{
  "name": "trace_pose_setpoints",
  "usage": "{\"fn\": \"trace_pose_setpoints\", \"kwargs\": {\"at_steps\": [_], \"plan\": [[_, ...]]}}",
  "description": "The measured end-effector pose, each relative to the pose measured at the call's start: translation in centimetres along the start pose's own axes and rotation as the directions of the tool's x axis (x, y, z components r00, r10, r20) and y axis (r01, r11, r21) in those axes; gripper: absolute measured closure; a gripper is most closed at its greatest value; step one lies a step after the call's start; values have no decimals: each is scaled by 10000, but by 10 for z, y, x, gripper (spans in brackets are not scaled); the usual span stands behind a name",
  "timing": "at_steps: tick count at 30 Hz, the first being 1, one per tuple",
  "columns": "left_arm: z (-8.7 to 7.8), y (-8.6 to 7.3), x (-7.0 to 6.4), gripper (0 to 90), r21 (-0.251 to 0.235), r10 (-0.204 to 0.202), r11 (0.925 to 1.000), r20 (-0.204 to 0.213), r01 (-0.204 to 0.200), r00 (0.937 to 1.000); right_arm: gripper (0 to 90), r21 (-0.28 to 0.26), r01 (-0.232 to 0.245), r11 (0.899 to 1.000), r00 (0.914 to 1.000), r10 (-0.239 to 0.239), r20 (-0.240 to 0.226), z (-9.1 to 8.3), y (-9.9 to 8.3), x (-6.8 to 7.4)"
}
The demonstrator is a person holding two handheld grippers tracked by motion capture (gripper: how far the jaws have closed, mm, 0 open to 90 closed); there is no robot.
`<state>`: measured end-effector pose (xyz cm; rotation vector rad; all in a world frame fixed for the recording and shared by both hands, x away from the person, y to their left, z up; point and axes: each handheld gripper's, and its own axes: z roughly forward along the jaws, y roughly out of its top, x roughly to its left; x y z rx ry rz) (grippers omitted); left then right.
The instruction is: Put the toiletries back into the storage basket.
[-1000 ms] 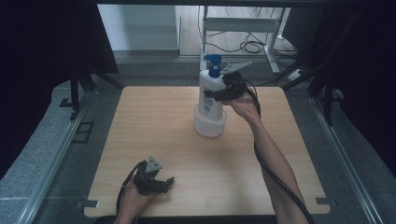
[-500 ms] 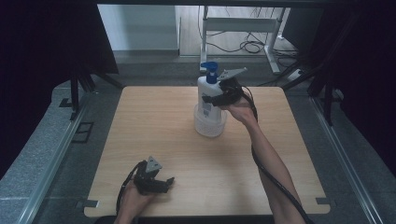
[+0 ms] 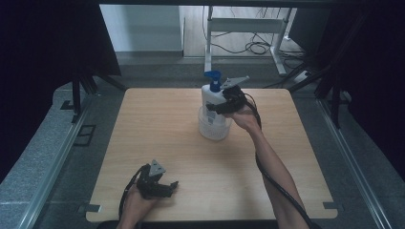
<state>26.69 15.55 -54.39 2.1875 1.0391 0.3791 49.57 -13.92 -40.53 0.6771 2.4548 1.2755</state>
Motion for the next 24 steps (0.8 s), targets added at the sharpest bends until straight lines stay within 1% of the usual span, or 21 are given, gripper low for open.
{"fn": "trace_pose_setpoints", "kwargs": {"at_steps": [9,17,19,24], "plan": [[0,0,0,116,-9,-26,10000,5,26,10000,380,118,-70,9999,10000,70,-28,8,-14,0],[0,0,0,116,-7,-26,10000,4,26,10000,379,83,-135,9999,9999,136,-59,13,-20,-1],[0,0,0,116,4,-22,10000,1,22,10000,377,-17,-288,9996,9994,288,-166,13,-22,-2],[0,0,0,116,6,-19,10000,3,19,10000,372,-114,-475,9988,9986,472,-258,13,-24,-5]]}}
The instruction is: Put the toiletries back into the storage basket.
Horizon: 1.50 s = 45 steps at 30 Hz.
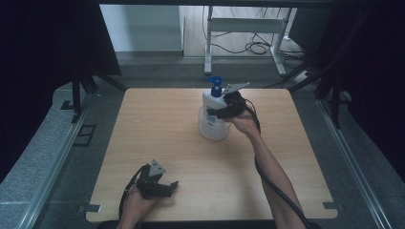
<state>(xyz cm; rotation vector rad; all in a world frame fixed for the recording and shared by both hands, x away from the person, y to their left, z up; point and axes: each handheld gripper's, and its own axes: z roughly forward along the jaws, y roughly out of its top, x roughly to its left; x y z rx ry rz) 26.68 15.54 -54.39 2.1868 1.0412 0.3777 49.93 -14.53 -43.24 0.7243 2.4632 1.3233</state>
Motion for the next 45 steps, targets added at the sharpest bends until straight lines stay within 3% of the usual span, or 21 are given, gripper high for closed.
{"fn": "trace_pose_setpoints", "kwargs": {"at_steps": [6,11,18,28,35,45], "plan": [[0,0,0,116,-1,28,10000,1,-28,10000,357,-65,-235,9997,9996,233,-156,-2,-3,-3],[0,0,0,116,0,30,10000,0,-30,10000,289,-22,-319,9995,9993,319,-195,-1,-2,-1],[0,0,0,116,-14,25,10000,-4,-25,10000,164,-156,-236,9996,9997,235,-85,-5,0,1],[0,0,0,116,-17,17,10000,-15,-17,10000,118,-191,-133,9997,9998,135,122,-10,1,6],[0,0,0,116,0,9,10000,-29,-9,10000,13,-88,-26,10000,9995,28,321,-14,1,8],[1,0,0,116,-29,11,10000,-27,-11,10000,0,-108,9,9999,9993,-5,365,-24,1,11]]}}
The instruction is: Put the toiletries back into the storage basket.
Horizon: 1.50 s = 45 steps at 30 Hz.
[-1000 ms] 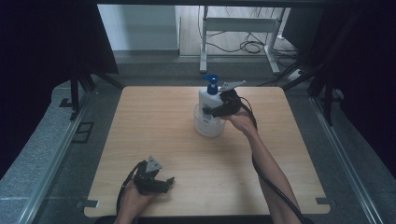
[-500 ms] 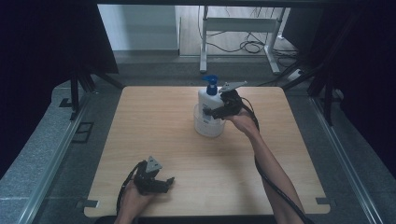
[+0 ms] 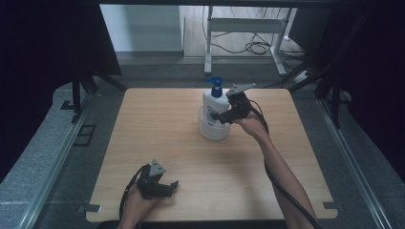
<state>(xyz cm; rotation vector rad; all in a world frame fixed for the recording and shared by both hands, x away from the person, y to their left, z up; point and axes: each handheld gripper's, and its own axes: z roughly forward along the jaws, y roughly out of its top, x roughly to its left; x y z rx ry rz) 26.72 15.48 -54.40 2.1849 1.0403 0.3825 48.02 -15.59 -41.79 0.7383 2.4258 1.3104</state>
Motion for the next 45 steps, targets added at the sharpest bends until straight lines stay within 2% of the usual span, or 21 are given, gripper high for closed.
{"fn": "trace_pose_setpoints", "kwargs": {"at_steps": [13,27,45], "plan": [[0,0,0,116,2,-9,10000,-1,9,10000,0,37,161,9999,9997,-161,178,-17,-2,5],[0,0,0,116,2,-1,10000,-7,1,10000,0,192,408,9990,9991,-410,126,-32,-6,15],[0,0,0,117,-9,-44,10000,-10,44,10000,0,371,266,9990,9996,-268,62,-43,-21,27]]}}
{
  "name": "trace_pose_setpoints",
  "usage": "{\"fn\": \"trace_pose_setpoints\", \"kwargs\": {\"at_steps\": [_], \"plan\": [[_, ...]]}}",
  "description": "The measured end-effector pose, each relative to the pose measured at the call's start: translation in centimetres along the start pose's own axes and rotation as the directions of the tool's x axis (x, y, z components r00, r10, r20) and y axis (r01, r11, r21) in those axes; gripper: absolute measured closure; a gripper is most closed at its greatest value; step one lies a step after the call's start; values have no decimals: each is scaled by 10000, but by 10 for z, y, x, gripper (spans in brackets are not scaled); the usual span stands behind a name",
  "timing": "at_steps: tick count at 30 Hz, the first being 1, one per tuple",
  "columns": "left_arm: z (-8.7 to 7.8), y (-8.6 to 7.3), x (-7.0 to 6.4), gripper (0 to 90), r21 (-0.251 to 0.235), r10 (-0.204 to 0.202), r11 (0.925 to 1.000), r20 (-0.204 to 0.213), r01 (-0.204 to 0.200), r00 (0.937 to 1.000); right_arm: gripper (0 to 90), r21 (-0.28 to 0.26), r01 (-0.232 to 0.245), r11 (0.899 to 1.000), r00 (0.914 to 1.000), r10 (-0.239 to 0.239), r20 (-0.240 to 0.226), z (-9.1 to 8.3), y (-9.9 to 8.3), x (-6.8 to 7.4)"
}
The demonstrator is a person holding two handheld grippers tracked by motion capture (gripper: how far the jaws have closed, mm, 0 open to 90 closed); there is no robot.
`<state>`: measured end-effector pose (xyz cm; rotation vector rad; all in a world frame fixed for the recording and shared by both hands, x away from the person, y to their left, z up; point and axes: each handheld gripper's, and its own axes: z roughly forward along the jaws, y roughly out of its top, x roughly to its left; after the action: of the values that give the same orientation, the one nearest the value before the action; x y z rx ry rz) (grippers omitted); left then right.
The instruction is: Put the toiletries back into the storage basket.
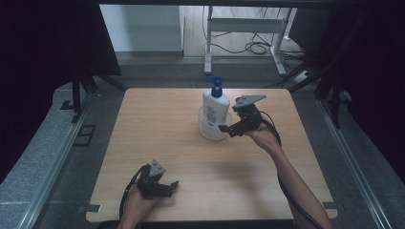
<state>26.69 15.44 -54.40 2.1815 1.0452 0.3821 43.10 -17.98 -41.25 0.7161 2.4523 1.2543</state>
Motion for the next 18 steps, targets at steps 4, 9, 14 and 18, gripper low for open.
{"fn": "trace_pose_setpoints", "kwargs": {"at_steps": [4,9,14,18], "plan": [[0,0,0,117,-1,-2,10000,-3,2,10000,0,-28,11,10000,10000,-11,15,-5,-5,2],[0,0,0,117,1,7,10000,-6,-7,10000,0,84,35,10000,9999,-36,121,-10,-13,3],[0,0,0,117,2,-2,10000,-8,2,10000,0,153,-24,9999,9999,22,128,-15,-22,5],[0,0,0,117,-41,-39,10000,-13,39,10000,0,175,-92,9998,9999,90,104,-18,-28,6]]}}
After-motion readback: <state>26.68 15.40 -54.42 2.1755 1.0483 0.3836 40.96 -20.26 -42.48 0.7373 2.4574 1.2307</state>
